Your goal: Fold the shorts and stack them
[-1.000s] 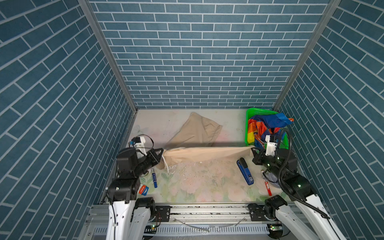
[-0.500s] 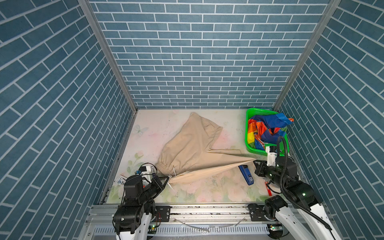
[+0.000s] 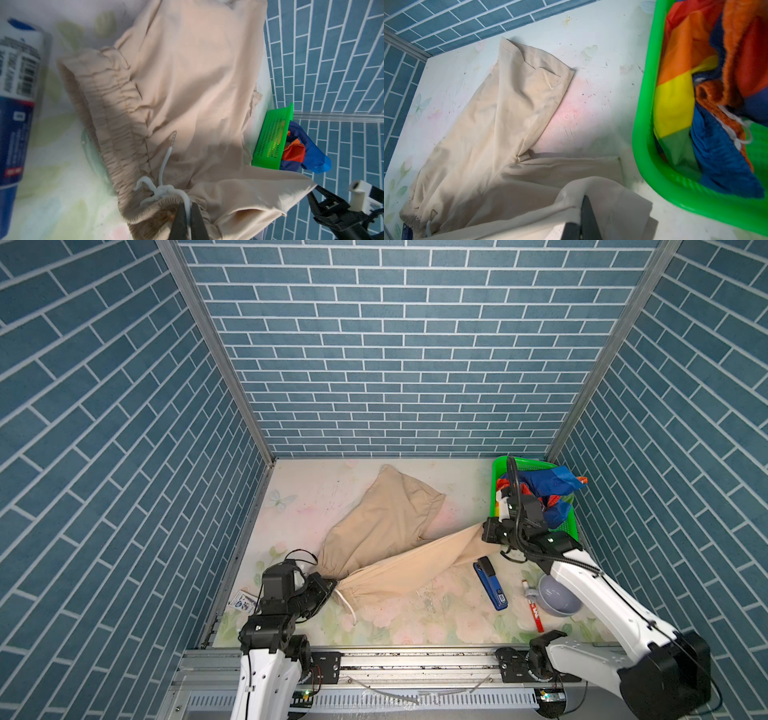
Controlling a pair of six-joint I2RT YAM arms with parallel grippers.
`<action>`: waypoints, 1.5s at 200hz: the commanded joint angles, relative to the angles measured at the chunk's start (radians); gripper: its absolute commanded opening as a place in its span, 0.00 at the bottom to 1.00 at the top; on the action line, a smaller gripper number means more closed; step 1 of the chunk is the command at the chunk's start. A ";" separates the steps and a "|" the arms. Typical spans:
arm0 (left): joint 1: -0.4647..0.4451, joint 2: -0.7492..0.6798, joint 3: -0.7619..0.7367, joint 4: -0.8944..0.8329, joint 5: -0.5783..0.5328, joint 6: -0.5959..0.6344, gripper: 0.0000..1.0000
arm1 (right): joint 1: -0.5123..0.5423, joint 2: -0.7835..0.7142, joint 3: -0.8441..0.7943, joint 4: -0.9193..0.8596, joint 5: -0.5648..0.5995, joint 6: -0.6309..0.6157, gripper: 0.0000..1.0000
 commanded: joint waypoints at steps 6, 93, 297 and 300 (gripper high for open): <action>0.016 0.136 0.010 0.070 -0.196 0.066 0.00 | -0.024 0.169 0.128 0.070 0.163 -0.019 0.00; 0.015 0.186 0.159 0.035 -0.087 0.117 0.00 | -0.010 -0.018 -0.069 0.010 0.207 -0.034 0.00; 0.000 0.237 0.063 0.157 -0.122 0.016 0.67 | 0.052 -0.011 0.120 -0.061 0.143 -0.119 0.65; -0.004 0.260 0.068 0.168 -0.129 0.021 0.67 | 0.058 0.027 0.146 -0.062 0.146 -0.132 0.66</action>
